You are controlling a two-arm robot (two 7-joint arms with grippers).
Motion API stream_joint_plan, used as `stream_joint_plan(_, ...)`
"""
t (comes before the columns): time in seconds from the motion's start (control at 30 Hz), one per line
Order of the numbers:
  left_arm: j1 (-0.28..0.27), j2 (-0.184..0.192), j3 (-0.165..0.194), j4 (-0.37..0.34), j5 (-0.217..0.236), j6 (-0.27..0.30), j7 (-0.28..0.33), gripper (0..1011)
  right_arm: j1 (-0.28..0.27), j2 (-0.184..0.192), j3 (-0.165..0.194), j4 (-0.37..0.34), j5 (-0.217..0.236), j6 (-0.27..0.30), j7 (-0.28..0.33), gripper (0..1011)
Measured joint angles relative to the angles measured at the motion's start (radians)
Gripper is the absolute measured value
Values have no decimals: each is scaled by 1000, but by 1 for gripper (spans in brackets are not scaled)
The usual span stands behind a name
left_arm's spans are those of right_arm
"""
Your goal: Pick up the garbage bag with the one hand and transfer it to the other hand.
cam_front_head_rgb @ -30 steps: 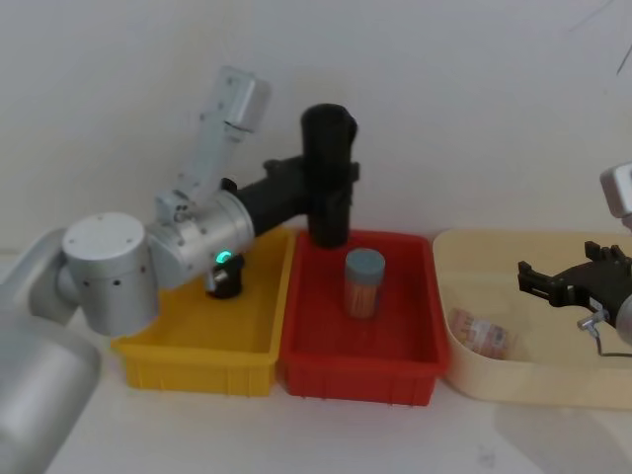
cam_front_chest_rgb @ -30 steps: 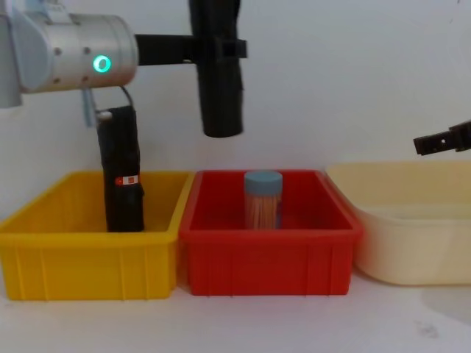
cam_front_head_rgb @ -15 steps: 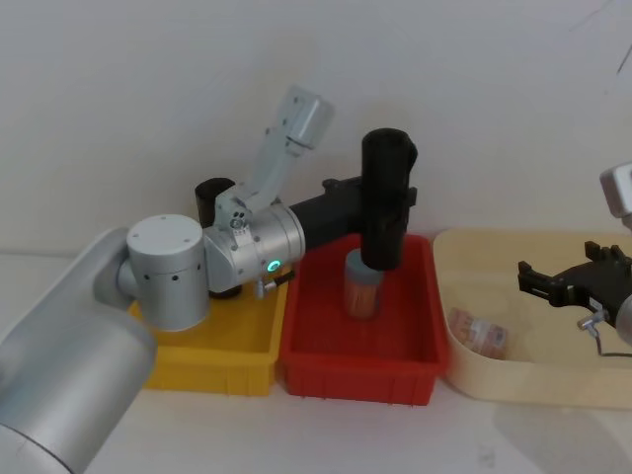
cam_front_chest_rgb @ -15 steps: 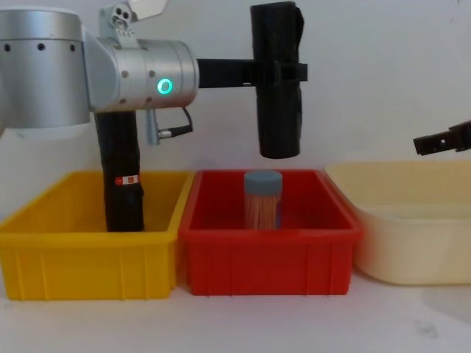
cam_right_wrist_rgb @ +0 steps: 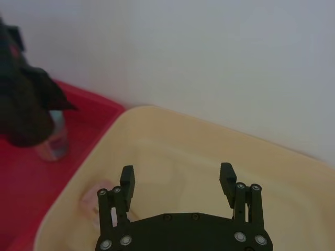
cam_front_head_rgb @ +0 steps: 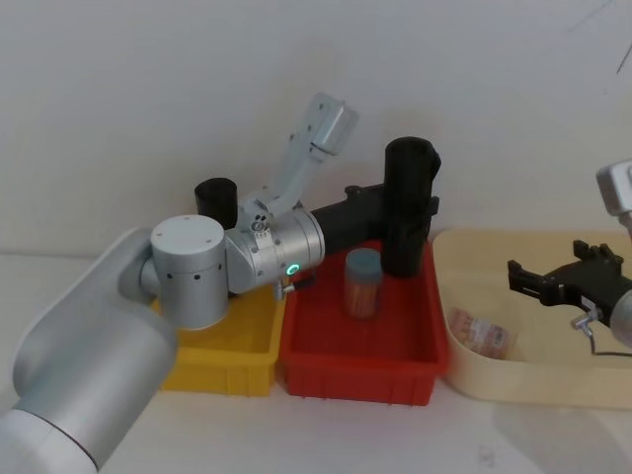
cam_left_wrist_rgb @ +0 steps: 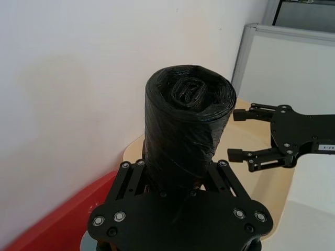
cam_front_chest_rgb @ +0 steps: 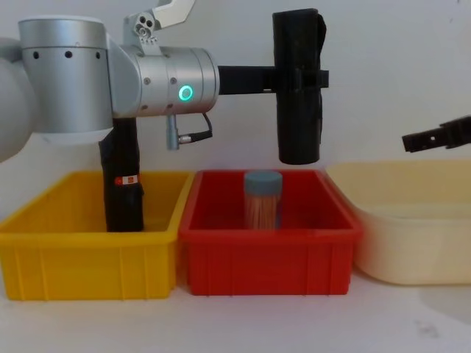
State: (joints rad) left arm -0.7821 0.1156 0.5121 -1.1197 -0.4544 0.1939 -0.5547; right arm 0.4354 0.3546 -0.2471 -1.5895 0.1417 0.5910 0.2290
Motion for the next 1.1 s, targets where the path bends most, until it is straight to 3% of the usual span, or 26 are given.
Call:
stream_joint_plan(0.57,-13,-10,12,26,-2,-9,-13,403,30,-9,-27,4,85,-27,153,999)
stream_joint_plan(0.83,-15,-12,14,30,-2,-10,-15,403,58,-19,-51,45,135,-29,234,999)
stream_joint_plan(1.1,-16,-12,15,31,-2,-11,-16,403,86,-35,-66,105,160,-29,267,999)
